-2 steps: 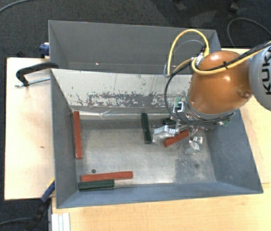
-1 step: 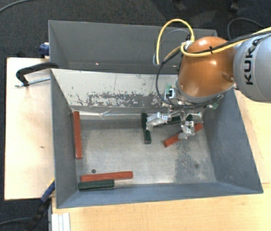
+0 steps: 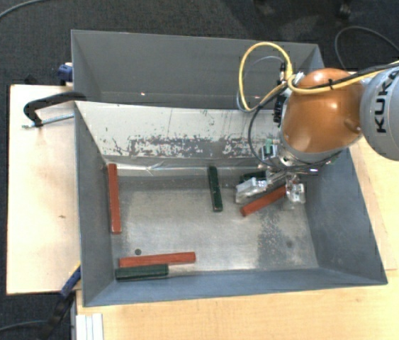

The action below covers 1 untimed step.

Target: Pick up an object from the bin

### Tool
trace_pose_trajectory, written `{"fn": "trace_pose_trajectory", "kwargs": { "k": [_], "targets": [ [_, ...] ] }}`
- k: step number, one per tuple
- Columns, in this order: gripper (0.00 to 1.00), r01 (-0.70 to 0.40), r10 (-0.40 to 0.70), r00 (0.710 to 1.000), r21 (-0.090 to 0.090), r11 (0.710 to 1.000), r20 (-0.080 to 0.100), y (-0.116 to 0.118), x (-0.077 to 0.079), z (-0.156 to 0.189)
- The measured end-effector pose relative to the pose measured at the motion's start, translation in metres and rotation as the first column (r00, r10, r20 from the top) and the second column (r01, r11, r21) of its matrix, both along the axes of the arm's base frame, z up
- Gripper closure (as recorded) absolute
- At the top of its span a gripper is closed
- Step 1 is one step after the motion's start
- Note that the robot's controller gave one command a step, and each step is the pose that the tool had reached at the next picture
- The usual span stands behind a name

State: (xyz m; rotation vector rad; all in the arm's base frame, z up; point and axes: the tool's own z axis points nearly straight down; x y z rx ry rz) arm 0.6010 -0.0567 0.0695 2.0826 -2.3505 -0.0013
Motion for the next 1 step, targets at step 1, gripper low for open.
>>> {"fn": "trace_pose_trajectory", "kwargs": {
  "k": [1],
  "targets": [
    [0.00,-0.079,0.079,0.997,0.004,0.997,0.007,-0.0746,-0.0155,0.0025]
  ]
}}
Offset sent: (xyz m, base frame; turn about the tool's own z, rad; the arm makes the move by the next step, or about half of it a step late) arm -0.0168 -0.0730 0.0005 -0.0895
